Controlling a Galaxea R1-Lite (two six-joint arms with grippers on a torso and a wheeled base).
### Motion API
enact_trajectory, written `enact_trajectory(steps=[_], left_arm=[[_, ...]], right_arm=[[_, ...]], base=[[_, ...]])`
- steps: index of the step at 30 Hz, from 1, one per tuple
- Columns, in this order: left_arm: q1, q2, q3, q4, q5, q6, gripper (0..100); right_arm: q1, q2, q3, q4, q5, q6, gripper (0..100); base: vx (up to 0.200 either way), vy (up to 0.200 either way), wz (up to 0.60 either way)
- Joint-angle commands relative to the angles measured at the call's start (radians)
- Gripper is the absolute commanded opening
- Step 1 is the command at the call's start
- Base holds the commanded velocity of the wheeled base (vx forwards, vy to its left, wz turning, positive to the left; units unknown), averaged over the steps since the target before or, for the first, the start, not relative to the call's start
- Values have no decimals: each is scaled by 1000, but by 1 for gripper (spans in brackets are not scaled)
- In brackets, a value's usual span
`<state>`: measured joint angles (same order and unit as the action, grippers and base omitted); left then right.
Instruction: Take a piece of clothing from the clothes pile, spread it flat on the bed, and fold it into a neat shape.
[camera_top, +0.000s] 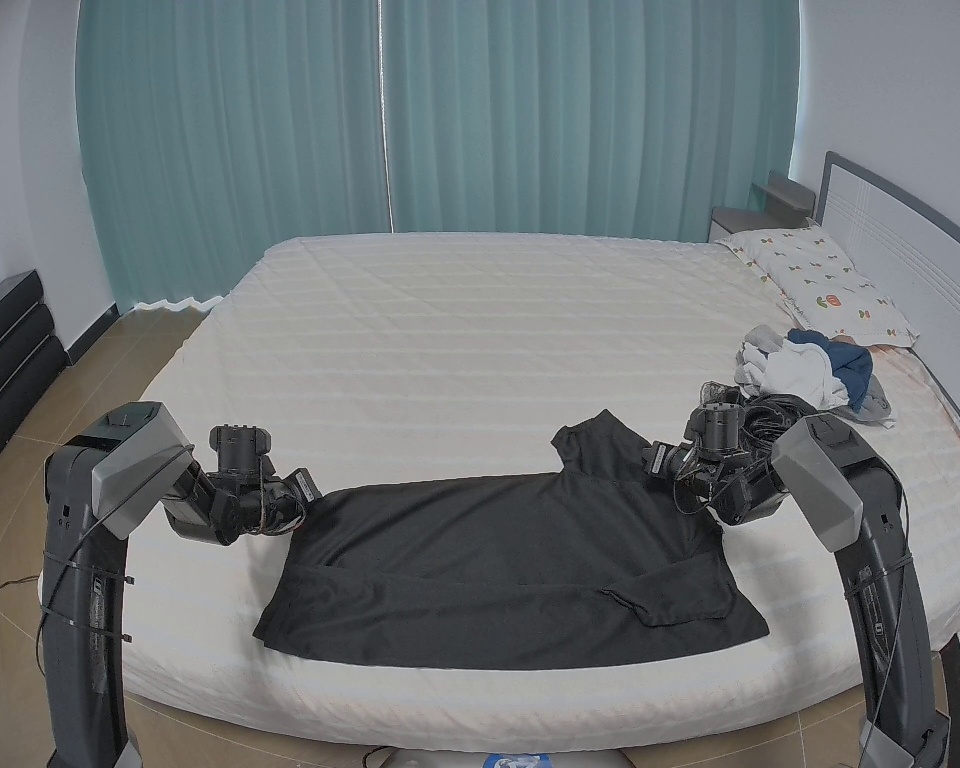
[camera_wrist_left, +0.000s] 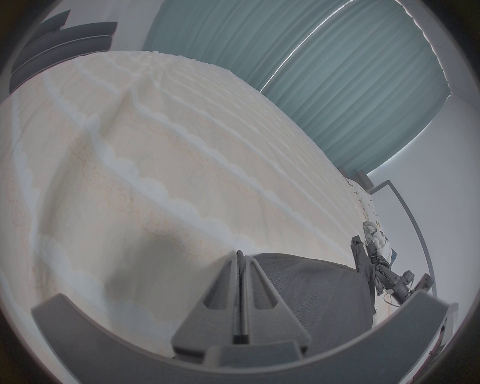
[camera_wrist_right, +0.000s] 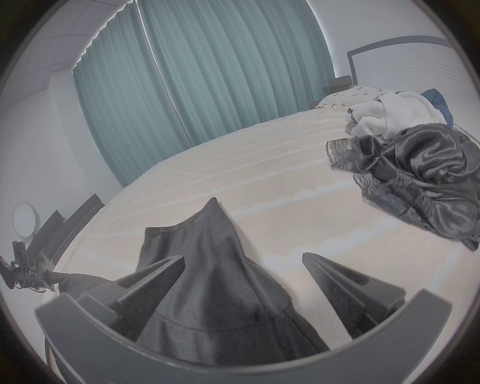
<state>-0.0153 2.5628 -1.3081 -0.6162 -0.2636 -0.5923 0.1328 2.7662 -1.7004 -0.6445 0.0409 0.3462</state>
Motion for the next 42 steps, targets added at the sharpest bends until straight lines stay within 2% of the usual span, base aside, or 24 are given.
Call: enact_trajectory(steps=[1, 6, 12, 16, 19, 26, 42], left_arm=[[0, 1, -2, 0, 0, 0, 0], [0, 1, -2, -7, 0, 0, 0], [0, 5, 9, -76, 14, 3, 0], [0, 1, 21, -123, 66, 5, 0], [0, -1, 24, -125, 75, 5, 0], [0, -19, 27, -129, 155, 5, 0], [-9, -85, 33, -128, 164, 12, 0]], right_arm=[[5, 3, 1, -3, -12, 19, 0], [-7, -20, 8, -6, -16, 43, 0], [-16, -79, 79, -44, -15, 96, 0], [-38, -102, 120, -80, -13, 97, 0], [-39, -102, 123, -92, -15, 102, 0], [-28, -102, 186, -193, -33, 111, 0], [-33, -126, 209, -296, -79, 116, 0]], base=[[0, 0, 0], [0, 0, 0], [0, 0, 0], [0, 0, 0], [0, 0, 0], [0, 0, 0], [0, 0, 0]])
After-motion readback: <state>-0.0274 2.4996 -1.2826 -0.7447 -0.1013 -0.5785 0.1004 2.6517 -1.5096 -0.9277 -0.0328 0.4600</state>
